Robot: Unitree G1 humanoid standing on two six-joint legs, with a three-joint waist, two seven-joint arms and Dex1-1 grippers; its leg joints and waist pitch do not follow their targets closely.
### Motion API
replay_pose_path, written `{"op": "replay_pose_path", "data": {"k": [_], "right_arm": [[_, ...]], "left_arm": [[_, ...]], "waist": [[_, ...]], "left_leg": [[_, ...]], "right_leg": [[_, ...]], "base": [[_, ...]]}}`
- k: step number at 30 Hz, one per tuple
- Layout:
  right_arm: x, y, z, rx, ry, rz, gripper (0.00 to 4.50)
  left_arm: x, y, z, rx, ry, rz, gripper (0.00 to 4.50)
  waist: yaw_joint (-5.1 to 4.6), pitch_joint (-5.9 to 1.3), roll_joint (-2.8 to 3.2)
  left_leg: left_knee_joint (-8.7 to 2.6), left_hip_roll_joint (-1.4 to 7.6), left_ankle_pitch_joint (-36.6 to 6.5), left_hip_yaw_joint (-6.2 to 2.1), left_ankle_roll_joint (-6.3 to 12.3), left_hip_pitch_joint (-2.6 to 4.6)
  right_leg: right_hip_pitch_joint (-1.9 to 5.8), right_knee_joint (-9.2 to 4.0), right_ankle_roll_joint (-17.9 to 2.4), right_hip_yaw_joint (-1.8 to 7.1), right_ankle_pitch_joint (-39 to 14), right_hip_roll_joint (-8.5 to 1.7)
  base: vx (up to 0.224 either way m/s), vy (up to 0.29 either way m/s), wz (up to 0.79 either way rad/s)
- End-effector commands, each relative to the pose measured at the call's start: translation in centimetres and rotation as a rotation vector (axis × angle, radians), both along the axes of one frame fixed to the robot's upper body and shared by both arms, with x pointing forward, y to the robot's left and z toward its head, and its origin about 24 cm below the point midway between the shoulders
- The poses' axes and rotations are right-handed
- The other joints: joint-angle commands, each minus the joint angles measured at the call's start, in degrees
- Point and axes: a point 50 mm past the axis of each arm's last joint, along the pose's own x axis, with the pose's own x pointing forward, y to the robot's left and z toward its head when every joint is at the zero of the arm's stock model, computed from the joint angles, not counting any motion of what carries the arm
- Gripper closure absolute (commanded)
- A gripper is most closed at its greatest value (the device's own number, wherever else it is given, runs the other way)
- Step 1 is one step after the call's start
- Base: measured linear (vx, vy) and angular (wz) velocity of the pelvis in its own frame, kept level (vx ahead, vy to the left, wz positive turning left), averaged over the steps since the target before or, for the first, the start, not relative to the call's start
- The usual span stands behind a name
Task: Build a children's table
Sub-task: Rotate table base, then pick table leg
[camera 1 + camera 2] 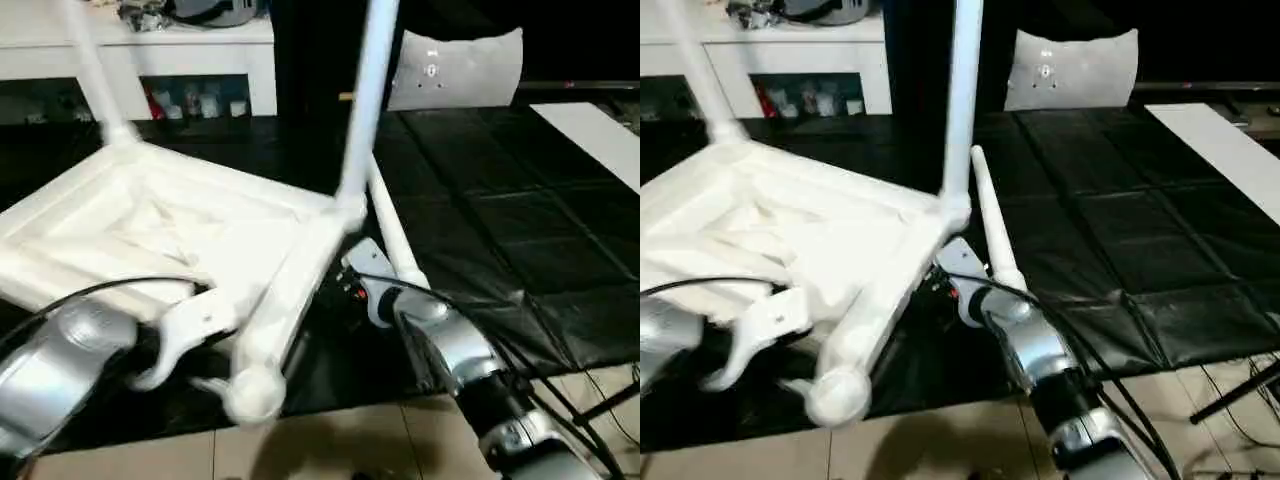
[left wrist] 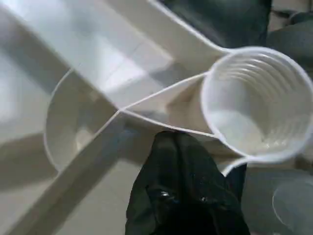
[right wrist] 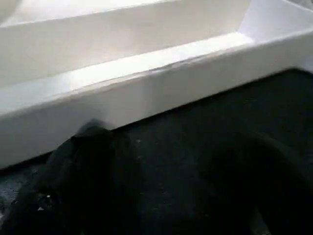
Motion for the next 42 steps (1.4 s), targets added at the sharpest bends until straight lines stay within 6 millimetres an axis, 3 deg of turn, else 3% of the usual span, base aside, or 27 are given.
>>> {"op": "replay_pose_path", "data": {"k": [1, 9, 13, 17, 22, 28, 31, 32, 34, 37, 40, 42], "right_arm": [[0.0, 2.3, 1.4, 0.048, -0.054, 0.089, 0.0], [0.0, 3.0, 1.4, 0.049, -0.061, 0.135, 0.0], [0.1, 3.2, 1.5, 0.041, -0.078, 0.143, 0.0], [0.3, 3.2, 1.8, 0.037, -0.102, 0.134, 0.0], [1.0, 2.6, 3.2, 0.048, -0.148, 0.087, 0.0], [2.4, 0.5, 5.2, 0.045, -0.194, -0.083, 0.0], [3.8, -1.9, 6.4, 0.008, -0.185, -0.274, 0.0], [4.4, -2.6, 6.8, -0.011, -0.177, -0.342, 0.0], [5.0, -3.2, 7.0, -0.012, -0.151, -0.387, 0.0], [5.3, -3.6, 7.2, -0.009, -0.139, -0.405, 0.0], [6.2, -5.4, 6.7, 0.012, 0.002, -0.549, 0.0], [6.3, -5.9, 6.4, 0.002, 0.047, -0.587, 0.0]], "left_arm": [[-0.2, -1.8, 0.0, -0.083, 0.03, -0.102, 4.48], [1.0, -3.0, -0.6, -0.115, -0.004, -0.122, 4.48], [2.6, -3.7, -0.8, -0.116, -0.12, -0.065, 4.48], [4.4, -3.6, -0.7, -0.092, -0.226, 0.016, 4.48], [5.4, -3.5, -0.8, -0.084, -0.257, 0.085, 4.48], [6.4, -3.4, -0.6, -0.101, -0.348, 0.174, 4.48], [6.4, -4.4, 0.5, -0.273, -0.364, 0.207, 4.48], [6.0, -4.7, 0.7, -0.3, -0.37, 0.201, 4.17], [5.5, -4.8, 0.8, -0.324, -0.353, 0.195, 4.09], [5.3, -4.8, 0.8, -0.338, -0.354, 0.21, 3.96], [4.5, -4.5, 1.0, -0.36, -0.348, 0.221, 3.65], [4.1, -4.5, 1.1, -0.359, -0.34, 0.207, 3.66]], "waist": [[0.24, -3.61, 1.13], [0.05, -3.87, 1.23], [-0.03, -3.71, 1.12], [0.01, -3.74, 0.85], [0.14, -3.99, 0.98], [0.8, -4.34, 1.0], [0.95, -4.3, 1.05], [1.21, -4.23, 1.15], [1.29, -4.28, 1.14], [1.26, -4.17, 1.02], [0.83, -4.3, 0.67], [0.77, -4.14, 0.65]], "left_leg": [[-4.11, 0.57, -18.3, 0.0, -0.8, 0.01], [-4.13, 0.77, -16.8, 0.06, -0.7, -0.18], [-4.04, 0.67, -17.7, 0.15, -0.61, -0.01], [-4.06, 0.61, -18.9, -0.08, -0.49, -0.05], [-3.97, 0.71, -17.0, 0.05, -0.1, -0.01], [-3.95, 0.79, -14.2, 0.25, -0.31, 0.05], [-3.89, 0.82, -13.6, 0.49, -0.64, 0.34], [-3.97, 0.86, -14.0, 0.46, -0.84, 0.41], [-4.01, 0.9, -14.2, 0.45, -1.32, 0.29], [-3.91, 0.59, -14.4, 0.63, -1.0, 0.1], [-3.87, 0.63, -13.8, 0.5, -0.9, -0.09], [-3.68, 0.51, -14.1, 0.7, -0.8, 0.07]], "right_leg": [[2.79, -4.99, -6.8, 3.28, -27.3, -3.72], [3.1, -4.27, -8.9, 3.41, -22.9, -3.6], [2.91, -4.64, -8.2, 3.28, -24.8, -3.44], [3.01, -5.13, -6.0, 2.99, -28.7, -3.65], [2.9, -4.88, -6.7, 3.15, -26.1, -3.56], [3.04, -4.11, -8.3, 3.44, -20.2, -3.45], [2.81, -4.05, -9.0, 3.57, -18.8, -3.35], [2.78, -4.01, -9.2, 3.55, -18.7, -3.34], [2.96, -3.71, -9.4, 3.56, -17.6, -3.34], [3.02, -3.97, -8.5, 3.47, -18.6, -3.29], [3.26, -3.67, -8.4, 3.44, -19.2, -3.48], [2.93, -4.17, -7.8, 3.31, -20.8, -3.33]], "base": [[0.0, 0.0, 0.0], [0.0, 0.0, 0.0], [0.0, 0.0, 0.0], [0.0, 0.0, 0.0], [0.0, 0.0, 0.0], [0.0, 0.0, 0.0], [0.0, 0.0, 0.0], [0.0, 0.0, 0.0], [0.0, 0.0, 0.0], [0.0, 0.0, 0.0], [0.0, 0.0, 0.0], [0.0, 0.0, 0.0]]}}
